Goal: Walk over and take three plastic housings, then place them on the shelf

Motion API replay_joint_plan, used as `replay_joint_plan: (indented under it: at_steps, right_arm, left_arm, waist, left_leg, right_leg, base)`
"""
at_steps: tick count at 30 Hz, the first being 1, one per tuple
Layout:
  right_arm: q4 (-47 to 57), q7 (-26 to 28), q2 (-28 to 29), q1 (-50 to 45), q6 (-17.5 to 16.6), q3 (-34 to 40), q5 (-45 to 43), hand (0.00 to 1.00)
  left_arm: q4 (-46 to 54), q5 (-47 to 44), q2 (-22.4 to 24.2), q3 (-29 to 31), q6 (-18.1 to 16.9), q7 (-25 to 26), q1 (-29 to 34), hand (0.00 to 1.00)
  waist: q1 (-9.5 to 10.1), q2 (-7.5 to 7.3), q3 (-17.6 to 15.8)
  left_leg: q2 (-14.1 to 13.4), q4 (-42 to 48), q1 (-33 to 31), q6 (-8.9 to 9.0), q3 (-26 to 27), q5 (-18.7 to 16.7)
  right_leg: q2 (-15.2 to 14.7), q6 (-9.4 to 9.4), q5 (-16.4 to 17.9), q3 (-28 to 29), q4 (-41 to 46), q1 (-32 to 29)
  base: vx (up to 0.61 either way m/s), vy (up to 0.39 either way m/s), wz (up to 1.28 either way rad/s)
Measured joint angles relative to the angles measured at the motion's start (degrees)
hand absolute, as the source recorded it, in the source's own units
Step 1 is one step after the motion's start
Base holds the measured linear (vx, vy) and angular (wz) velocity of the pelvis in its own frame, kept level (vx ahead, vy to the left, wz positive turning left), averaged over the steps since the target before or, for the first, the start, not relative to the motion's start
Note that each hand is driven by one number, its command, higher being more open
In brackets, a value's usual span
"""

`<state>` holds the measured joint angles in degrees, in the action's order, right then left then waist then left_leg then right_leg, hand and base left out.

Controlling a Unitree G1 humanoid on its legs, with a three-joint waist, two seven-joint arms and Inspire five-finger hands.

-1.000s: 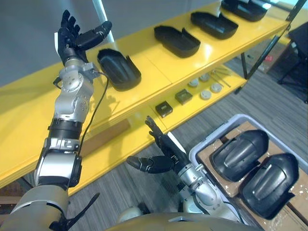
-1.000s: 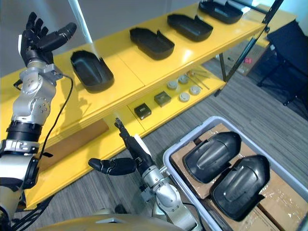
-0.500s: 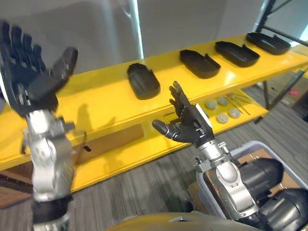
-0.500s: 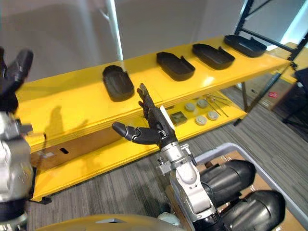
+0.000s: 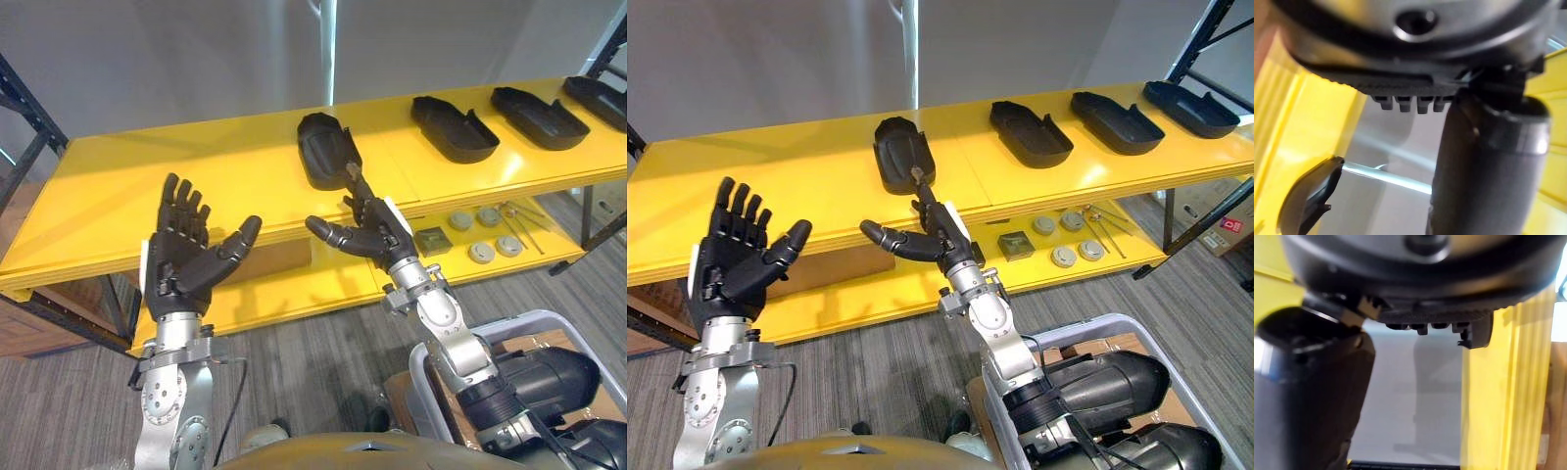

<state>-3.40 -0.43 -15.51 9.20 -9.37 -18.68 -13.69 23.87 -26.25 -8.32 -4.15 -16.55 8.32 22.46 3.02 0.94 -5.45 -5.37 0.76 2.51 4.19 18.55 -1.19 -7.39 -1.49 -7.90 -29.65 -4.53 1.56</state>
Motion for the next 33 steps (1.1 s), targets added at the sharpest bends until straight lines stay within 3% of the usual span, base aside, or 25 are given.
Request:
replay_joint_plan:
  at_steps: [6,11,20,33]
  right_arm:
    - [-6.3,-2.9,-0.3,5.8,0.2,1.7,0.5,1.00]
    - [-11.1,-4.0,-0.2,12.3,0.2,3.7,1.7,1.00]
    - [-16.8,-3.9,-0.4,22.6,-0.2,6.9,2.1,1.00]
    - [-18.8,-3.8,-0.6,25.8,-2.1,6.9,2.1,1.00]
  left_arm:
    - [-1.9,-0.2,-0.1,-0.7,-0.7,0.2,-0.7,1.00]
    - [-1.9,-0.4,-0.1,-1.1,-1.3,0.4,-3.1,1.00]
    - [-1.9,-0.8,-0.1,-3.2,-2.0,0.4,-4.6,1.00]
    - [-1.9,-1.2,0.1,-3.3,-2.2,1.1,-5.0,1.00]
  waist:
    - [0.17,0.17,-2.8]
    - [1.40,1.37,-6.0]
    - [1.65,3.36,-11.7]
    - [1.54,3.97,-14.1]
  left_leg:
    - [0.2,0.2,-1.2,-0.21,-1.6,0.6]
    - [0.7,1.1,-2.1,-0.49,-2.5,0.6]
    - [0.8,2.2,-4.2,-0.63,-3.6,0.7]
    - [0.7,2.1,-4.0,-0.77,-3.8,0.8]
  right_leg:
    - [-0.2,0.28,-0.3,-1.5,0.0,-0.3]
    - [-0.8,0.11,-0.4,-1.8,0.0,-0.5]
    - [-1.7,0.20,0.8,-2.9,2.7,-2.6]
    - [-2.4,0.25,2.6,-2.9,5.7,-3.6]
  base:
    - [0.05,0.023,0.15]
    - [0.03,0.050,0.09]
    - [0.00,0.026,0.08]
    - [0.00,0.000,0.00]
